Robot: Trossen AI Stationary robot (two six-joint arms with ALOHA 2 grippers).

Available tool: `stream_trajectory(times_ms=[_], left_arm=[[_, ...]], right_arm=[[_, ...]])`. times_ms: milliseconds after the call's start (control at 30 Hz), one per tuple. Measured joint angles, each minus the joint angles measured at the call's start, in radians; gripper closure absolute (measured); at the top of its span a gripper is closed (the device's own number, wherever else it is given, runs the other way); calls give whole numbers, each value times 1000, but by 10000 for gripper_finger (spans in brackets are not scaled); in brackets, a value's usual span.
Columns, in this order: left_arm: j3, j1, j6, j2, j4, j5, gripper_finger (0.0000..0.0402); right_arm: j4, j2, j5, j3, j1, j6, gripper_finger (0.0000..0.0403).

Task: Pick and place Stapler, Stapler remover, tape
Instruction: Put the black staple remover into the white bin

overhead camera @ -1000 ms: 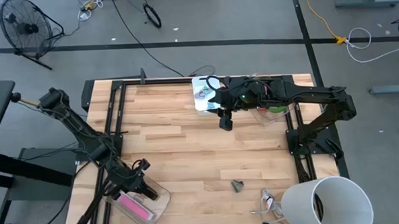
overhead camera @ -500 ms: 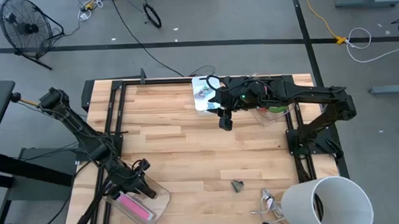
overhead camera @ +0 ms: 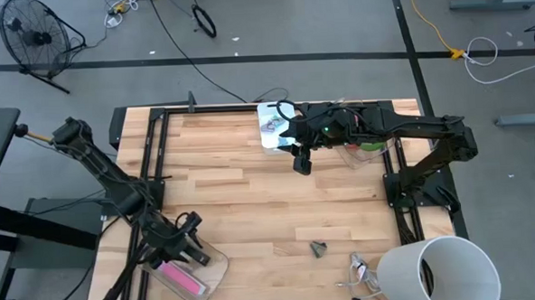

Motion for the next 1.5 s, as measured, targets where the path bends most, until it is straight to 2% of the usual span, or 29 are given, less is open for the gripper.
stream_trajectory(times_ms=[233, 400, 533, 767, 900, 1100, 1400, 1500], left_arm=[[166, 37, 0, 0, -234, -67, 177], [269, 83, 7, 0, -329, -118, 200], [338, 137, 49, 0, -364, -210, 212], [386, 284, 29, 0, -300, -224, 218], [386, 368, -5, -6, -230, -225, 219], [386, 479, 0, -7, -105, -263, 219], [386, 588, 9, -7, -10, -266, 219], [386, 614, 10, -7, 23, -266, 218]], right_arm=[[-1, 0, 0, 0, 0, -54, 238], [-1, 0, -8, 0, 0, -58, 238], [-17, 0, -11, 0, 4, -52, 238], [-99, 0, -17, 0, 24, -68, 238], [-158, 0, -117, 0, 41, -51, 238], [-244, 0, -242, 0, 88, 42, 238], [-311, 0, -274, 0, 209, 172, 238], [-302, -1, -275, -11, 257, 263, 238]])
